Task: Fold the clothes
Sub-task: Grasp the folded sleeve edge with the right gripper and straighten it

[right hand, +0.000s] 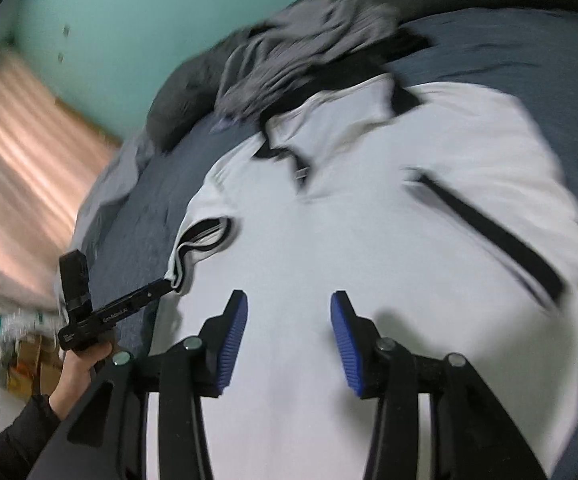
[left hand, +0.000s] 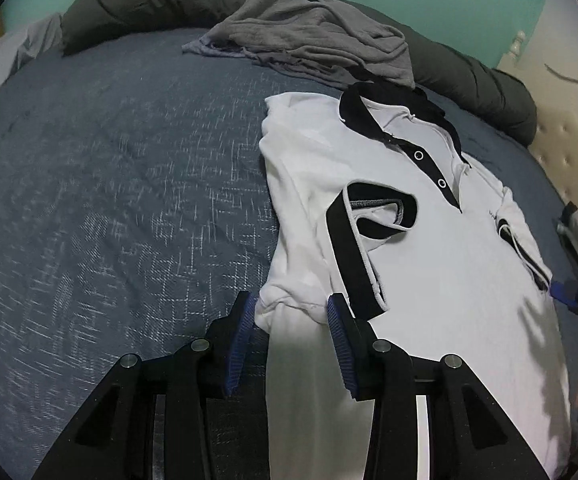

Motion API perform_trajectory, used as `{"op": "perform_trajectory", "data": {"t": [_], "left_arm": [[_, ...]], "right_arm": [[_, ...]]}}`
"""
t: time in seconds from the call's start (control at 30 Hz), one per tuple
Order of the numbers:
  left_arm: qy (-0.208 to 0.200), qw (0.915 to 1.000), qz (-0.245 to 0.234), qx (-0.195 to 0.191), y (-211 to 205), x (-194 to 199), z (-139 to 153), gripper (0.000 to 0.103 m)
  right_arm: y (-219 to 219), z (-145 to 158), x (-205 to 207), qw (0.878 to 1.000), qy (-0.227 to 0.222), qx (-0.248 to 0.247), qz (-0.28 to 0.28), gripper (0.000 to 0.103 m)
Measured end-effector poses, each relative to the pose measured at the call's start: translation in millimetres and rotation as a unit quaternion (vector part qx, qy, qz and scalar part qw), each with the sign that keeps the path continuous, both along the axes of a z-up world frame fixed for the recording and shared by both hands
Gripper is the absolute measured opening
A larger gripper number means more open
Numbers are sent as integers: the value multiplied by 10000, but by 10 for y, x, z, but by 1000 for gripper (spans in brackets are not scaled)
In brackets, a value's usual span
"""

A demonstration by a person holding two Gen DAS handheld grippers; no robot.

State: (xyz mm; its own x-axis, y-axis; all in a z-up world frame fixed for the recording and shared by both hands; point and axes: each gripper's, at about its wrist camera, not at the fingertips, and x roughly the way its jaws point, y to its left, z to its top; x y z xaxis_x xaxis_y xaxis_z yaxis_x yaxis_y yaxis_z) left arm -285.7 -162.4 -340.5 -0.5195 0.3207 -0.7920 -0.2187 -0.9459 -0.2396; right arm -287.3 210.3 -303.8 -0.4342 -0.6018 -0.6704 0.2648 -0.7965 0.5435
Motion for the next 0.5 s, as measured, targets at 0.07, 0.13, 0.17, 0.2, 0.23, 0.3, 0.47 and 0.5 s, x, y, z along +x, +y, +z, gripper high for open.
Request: {"op": "perform_trajectory", "data": {"t": [0.07,0.13,0.17,0.2,0.23,0.3,0.47,0.5], "left_arm": [[2,9999,53,118,-41,-17,-23,42],[4,9997,106,236,-82,-34,-47,42],[5,9995,133,295,-102,-43,-58,42],[1,9994,137,330,-116,-54,-69,42],[-7,9994,106,333,-119,-67,-74,42],[-10,9992,66,394,-134,-86,-71,42],[-72,9981,90,613,-180,-104,-107,42],[-83,9980,89,625,-183,-103,-115,42]], "right_arm": [[-383,3,-190,9992,-60,256,296,44],[-654,-8,-320,9978,-94,462,471,44],[-792,-13,-391,9969,-106,547,564,44],[-918,-21,-456,9959,-110,643,623,44],[-1045,-28,-519,9949,-111,739,683,44],[-1285,-49,-617,9918,-73,958,842,44],[-1624,-186,-849,9849,-118,1529,804,44],[-1643,-210,-877,9848,-140,1554,758,44]]}}
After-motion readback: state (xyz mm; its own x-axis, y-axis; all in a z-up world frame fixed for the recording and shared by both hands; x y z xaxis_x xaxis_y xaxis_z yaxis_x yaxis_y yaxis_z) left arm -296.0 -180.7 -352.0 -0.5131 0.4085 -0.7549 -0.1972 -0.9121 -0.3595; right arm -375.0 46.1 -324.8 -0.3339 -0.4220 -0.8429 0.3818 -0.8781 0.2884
